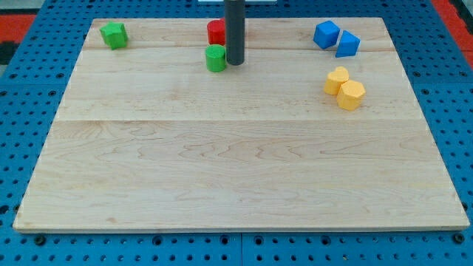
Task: Move the green circle into the green star
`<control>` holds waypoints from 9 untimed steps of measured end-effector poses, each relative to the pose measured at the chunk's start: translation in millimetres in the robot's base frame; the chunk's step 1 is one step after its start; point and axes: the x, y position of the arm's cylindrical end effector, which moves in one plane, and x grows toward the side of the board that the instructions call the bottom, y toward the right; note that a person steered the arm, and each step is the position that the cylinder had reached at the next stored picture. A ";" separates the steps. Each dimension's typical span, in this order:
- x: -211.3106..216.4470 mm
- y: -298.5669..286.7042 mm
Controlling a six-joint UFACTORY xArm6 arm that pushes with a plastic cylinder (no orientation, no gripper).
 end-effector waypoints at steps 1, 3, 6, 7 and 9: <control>-5.9 -23.6; 49.2 -64.4; 24.2 -142.4; 11.1 -118.3; -4.0 -204.1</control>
